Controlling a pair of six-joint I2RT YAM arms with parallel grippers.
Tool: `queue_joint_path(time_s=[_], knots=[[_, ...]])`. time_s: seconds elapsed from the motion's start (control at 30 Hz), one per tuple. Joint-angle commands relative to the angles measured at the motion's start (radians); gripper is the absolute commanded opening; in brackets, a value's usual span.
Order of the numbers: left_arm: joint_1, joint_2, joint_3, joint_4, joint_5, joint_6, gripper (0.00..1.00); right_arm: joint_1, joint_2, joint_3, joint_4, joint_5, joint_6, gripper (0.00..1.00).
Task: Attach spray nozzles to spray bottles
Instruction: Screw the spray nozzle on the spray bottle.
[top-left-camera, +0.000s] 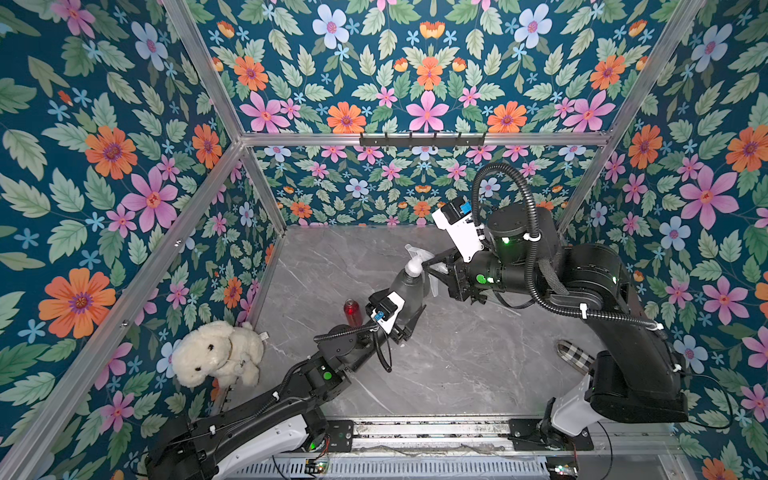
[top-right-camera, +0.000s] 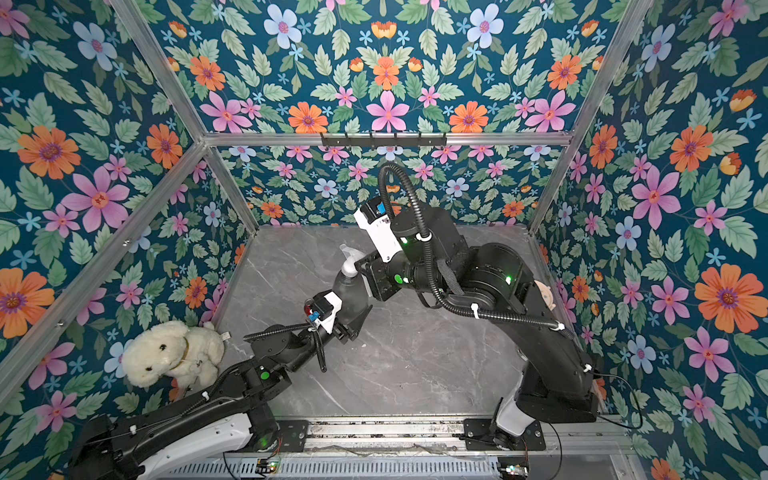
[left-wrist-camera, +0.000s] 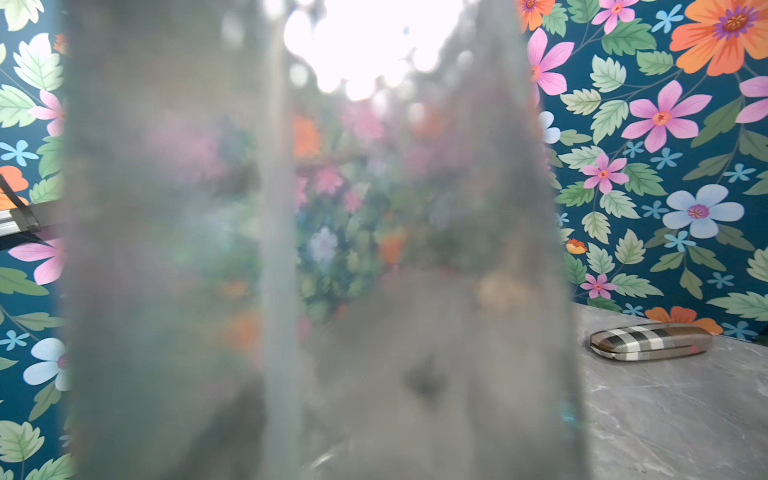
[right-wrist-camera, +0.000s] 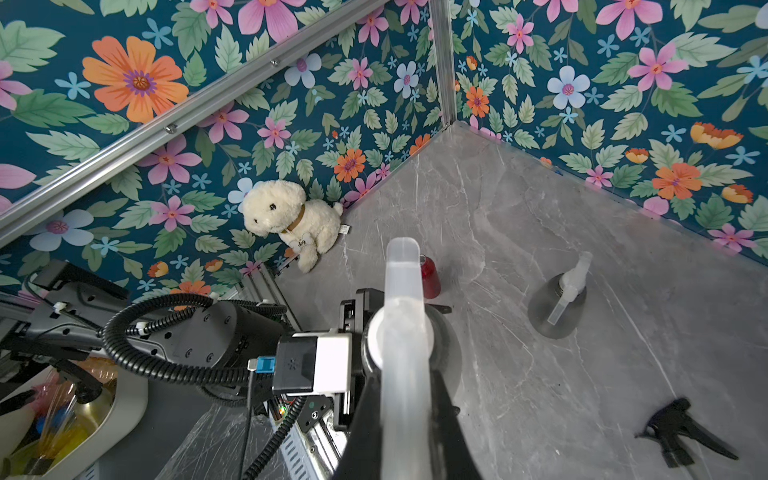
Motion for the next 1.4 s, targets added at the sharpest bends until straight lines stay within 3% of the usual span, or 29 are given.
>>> queue_joint_path(time_s=[0.0,0.2,0.3,0.47,0.7,1.1,1.37], knots=[[-0.001,-0.003,0.008,0.018,0.055,0.036,0.0,-0.001,0.029,0.054,-0.115,-0.015,-0.021,0.0],[-0.001,-0.006,0.013,-0.019,0.11,0.054,0.0,-0.007,0.132,0.237,-0.243,-0.041,-0.059,0.0],[-0.004,-0.006,0.02,-0.039,0.127,0.062,0.0,-0.028,0.149,0.269,-0.274,-0.114,-0.069,0.0],[-0.006,0.0,0.027,-0.042,0.147,0.062,0.0,-0.03,0.164,0.238,-0.276,-0.129,-0.073,0.06],[-0.007,0.003,0.029,-0.042,0.105,0.048,0.0,-0.029,0.107,0.143,-0.178,-0.092,-0.073,0.29],[-0.006,0.02,0.03,-0.037,0.081,0.024,0.0,-0.023,0.07,0.111,-0.105,-0.065,-0.082,0.6],[-0.004,0.02,0.024,-0.012,0.061,0.009,0.0,-0.018,-0.036,0.034,0.021,0.017,-0.111,0.67]])
